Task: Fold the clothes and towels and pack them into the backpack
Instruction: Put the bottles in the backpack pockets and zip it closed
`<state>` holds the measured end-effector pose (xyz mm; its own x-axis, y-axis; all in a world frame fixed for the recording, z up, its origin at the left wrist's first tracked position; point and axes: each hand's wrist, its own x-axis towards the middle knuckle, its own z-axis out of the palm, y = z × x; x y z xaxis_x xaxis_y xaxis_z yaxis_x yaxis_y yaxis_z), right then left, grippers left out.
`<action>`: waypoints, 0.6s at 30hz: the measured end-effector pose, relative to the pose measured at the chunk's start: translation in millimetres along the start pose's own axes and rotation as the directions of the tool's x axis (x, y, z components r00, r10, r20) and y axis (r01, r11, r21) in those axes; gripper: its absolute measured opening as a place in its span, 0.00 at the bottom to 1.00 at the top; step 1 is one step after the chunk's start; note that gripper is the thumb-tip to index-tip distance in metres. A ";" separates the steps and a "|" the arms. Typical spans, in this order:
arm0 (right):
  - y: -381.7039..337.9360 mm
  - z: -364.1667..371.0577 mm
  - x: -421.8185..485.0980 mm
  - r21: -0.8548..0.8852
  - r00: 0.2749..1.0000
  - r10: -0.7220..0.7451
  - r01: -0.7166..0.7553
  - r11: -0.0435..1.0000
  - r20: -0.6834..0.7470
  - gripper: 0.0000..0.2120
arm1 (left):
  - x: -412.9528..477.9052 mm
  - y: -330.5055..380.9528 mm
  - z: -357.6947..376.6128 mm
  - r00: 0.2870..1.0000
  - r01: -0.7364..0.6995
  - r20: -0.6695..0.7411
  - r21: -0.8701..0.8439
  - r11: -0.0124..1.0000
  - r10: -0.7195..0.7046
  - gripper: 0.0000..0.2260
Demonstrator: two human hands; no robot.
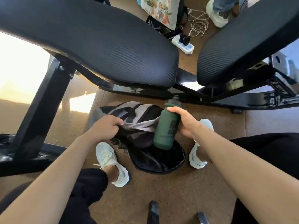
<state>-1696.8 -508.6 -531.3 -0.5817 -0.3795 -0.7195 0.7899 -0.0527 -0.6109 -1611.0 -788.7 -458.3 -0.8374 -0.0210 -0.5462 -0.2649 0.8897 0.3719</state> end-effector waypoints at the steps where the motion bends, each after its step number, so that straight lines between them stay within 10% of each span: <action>1: -1.9 3.8 3.1 -0.064 0.999 -0.017 0.019 0.998 0.040 0.16 | -0.7 2.6 2.8 1.000 -0.009 0.006 0.007 1.000 0.009 0.22; 6: -0.3 11.6 5.3 -0.282 0.997 -0.031 0.048 0.958 0.065 0.08 | -1.6 11.3 15.9 0.989 -0.119 -0.066 0.196 0.973 0.135 0.07; 11: 4.6 -5.8 9.8 -0.223 0.998 0.040 -0.031 0.974 0.037 0.13 | 7.4 50.5 33.0 0.895 -0.232 -0.279 0.377 0.897 0.348 0.21; 18: 11.1 -28.0 8.1 -0.186 0.996 0.080 -0.072 0.980 0.032 0.20 | 81.8 104.2 78.9 0.983 -0.183 0.111 0.613 0.769 0.145 0.37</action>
<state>-1698.1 -486.3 -553.2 -0.5105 -0.4121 -0.7547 0.7800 0.1476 -0.6082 -1669.4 -661.7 -523.4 -0.8085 0.1592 -0.5666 0.2426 0.9673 -0.0744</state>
